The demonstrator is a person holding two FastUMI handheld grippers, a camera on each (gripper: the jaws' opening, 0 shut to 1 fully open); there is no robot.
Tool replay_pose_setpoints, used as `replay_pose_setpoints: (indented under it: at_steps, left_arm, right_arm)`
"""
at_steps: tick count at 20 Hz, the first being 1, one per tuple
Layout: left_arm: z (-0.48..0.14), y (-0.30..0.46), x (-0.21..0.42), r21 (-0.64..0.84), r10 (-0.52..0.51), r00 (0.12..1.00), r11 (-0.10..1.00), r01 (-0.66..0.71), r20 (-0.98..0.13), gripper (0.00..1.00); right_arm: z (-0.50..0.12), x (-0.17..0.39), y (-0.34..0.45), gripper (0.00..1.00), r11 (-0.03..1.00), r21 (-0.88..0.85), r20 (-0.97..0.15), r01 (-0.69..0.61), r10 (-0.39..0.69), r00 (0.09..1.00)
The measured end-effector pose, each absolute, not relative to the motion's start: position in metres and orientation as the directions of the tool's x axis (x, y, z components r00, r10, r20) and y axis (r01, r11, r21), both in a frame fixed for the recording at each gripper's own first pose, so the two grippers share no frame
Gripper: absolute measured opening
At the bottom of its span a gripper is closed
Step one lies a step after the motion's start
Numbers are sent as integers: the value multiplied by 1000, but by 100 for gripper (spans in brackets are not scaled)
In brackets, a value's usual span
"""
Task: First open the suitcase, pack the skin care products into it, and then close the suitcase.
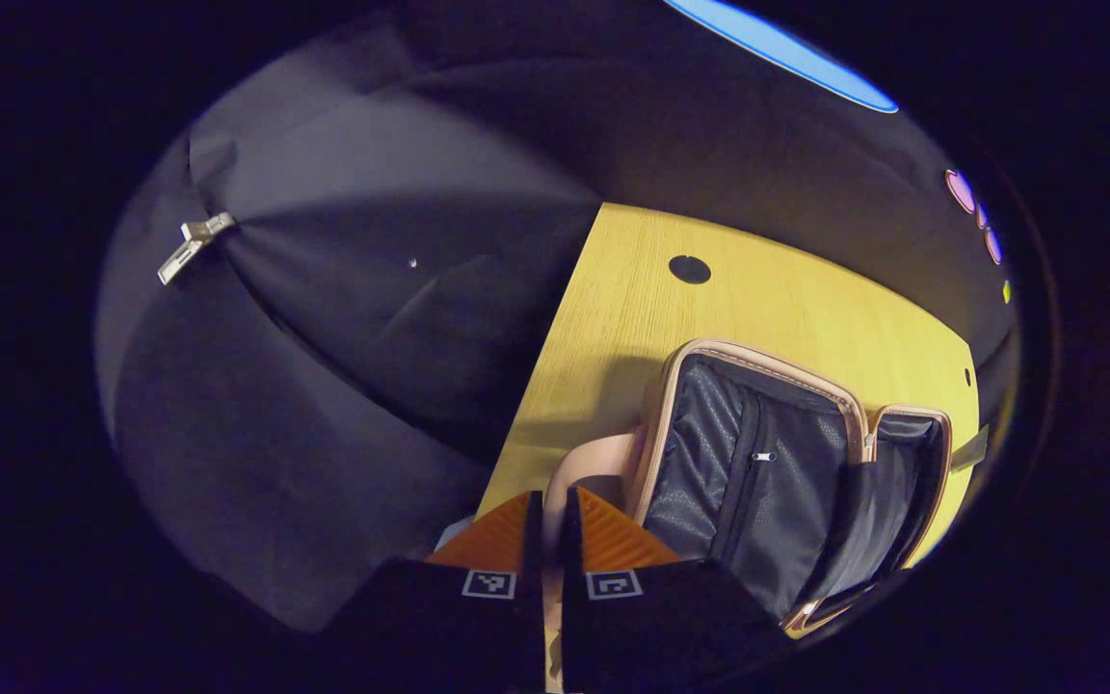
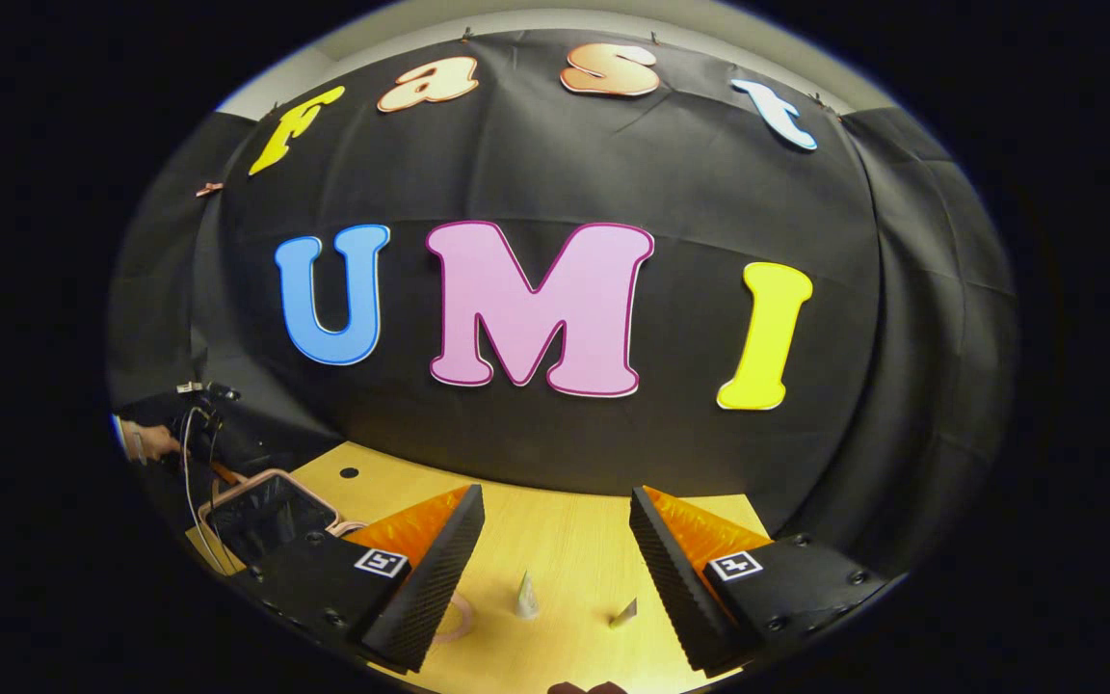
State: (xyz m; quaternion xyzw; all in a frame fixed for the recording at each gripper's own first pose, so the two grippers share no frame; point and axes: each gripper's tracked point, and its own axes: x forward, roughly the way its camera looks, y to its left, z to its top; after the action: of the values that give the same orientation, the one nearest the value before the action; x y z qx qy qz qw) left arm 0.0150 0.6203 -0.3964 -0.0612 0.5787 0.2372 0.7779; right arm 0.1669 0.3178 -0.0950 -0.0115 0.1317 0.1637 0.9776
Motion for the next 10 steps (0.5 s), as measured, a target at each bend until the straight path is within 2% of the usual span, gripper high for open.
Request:
replay_pose_setpoints:
  at_steps: [2, 4, 5, 6, 7, 9, 10]
  left_arm:
    - [-412, 624, 9, 171, 286, 205, 879, -445, -936, 15]
    - [-415, 633, 6, 195, 306, 202, 879, -436, -930, 23]
    - [-414, 642, 7, 206, 323, 221, 881, -427, -920, 33]
    - [-406, 644, 12, 201, 324, 251, 887, -416, -912, 33]
    - [-396, 641, 19, 192, 324, 291, 896, -401, -900, 50]
    - [-370, 623, 40, 142, 303, 407, 914, -380, -861, 95]
    - [-353, 608, 54, 110, 288, 476, 923, -368, -831, 98]
  right_arm:
    - [-98, 166, 323, 96, 951, 31, -279, -307, 303, 911]
    - [-97, 165, 328, 97, 954, 37, -286, -299, 296, 911]
    - [-96, 167, 329, 97, 956, 35, -284, -292, 289, 914]
    - [-96, 167, 329, 97, 958, 31, -282, -285, 282, 917]
    - [-96, 168, 328, 97, 960, 25, -277, -280, 275, 920]
    - [-97, 169, 324, 96, 966, 10, -259, -259, 253, 932]
    - [-99, 170, 321, 96, 968, 2, -253, -251, 243, 936]
